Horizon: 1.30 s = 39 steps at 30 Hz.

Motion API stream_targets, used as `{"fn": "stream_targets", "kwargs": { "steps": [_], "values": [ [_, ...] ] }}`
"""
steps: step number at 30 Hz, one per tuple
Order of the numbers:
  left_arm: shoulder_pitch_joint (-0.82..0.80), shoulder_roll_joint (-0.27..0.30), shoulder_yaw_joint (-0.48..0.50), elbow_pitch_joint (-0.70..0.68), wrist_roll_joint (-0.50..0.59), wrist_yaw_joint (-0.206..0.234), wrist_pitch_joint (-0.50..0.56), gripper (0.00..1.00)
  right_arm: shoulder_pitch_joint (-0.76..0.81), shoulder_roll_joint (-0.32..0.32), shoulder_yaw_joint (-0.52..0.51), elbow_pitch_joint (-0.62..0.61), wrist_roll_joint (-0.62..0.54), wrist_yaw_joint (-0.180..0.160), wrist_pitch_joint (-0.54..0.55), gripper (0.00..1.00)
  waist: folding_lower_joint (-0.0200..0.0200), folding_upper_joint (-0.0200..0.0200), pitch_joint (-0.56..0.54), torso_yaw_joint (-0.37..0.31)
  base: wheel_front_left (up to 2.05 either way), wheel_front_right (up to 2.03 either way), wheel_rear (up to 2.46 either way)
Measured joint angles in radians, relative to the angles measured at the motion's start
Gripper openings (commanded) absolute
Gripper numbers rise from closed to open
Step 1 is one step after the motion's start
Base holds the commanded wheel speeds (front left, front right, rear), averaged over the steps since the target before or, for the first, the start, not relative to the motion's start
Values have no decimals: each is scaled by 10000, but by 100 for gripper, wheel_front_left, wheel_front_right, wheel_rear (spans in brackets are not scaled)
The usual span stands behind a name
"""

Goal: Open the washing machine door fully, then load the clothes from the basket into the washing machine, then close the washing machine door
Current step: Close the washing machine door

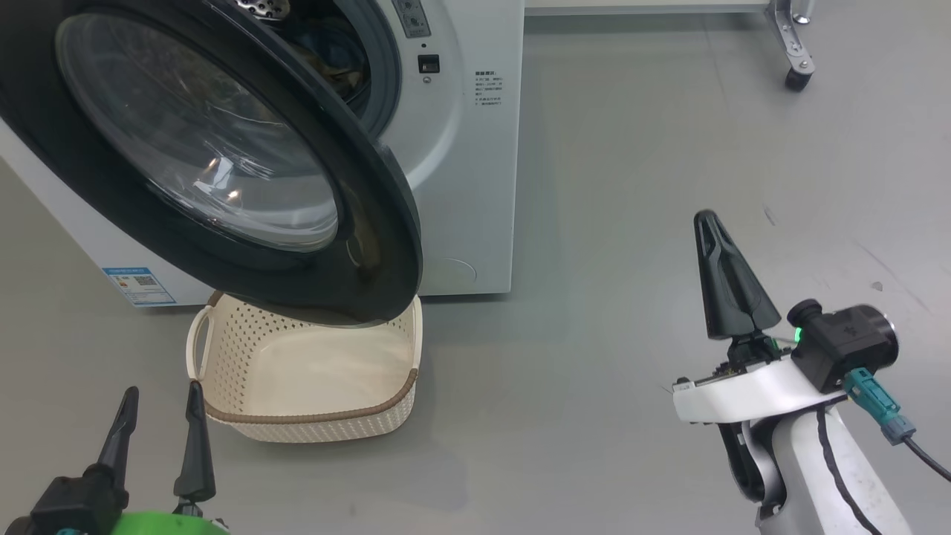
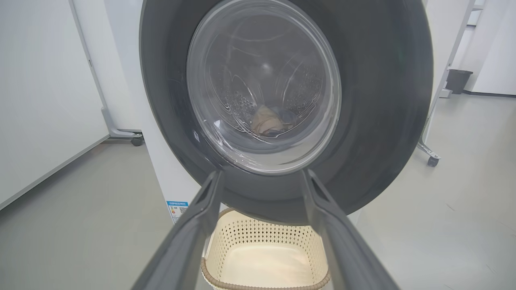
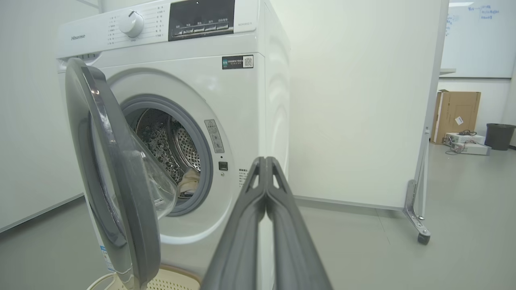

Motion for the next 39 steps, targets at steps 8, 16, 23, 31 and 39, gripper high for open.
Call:
{"fn": "stream_targets", "kwargs": {
  "steps": [8,16,23,31,39],
  "values": [
    [-256,-79,-163,-15,-2,-4,0,100,-591,-230,732,-1563,-456,169,-4,0,0,0,256,422,0,0,0],
    [-493,-109,-761,-17,-82,-48,0,100,-644,-982,2418,-1511,-579,169,-4,0,0,0,550,1107,0,0,0],
    [-794,-132,-1260,-169,-362,-48,0,100,-982,-1799,3695,-696,-566,171,12,0,0,0,887,1878,0,0,0],
    [-1084,-136,-1873,-347,-1402,-50,0,100,-1838,-2159,3891,-44,-282,171,577,0,0,0,1476,3003,0,0,0],
    [-1300,-142,-2339,-562,-1977,-50,-2,100,-2504,-2289,3534,587,100,171,1091,0,0,0,2123,3778,0,0,0]
  ]
}}
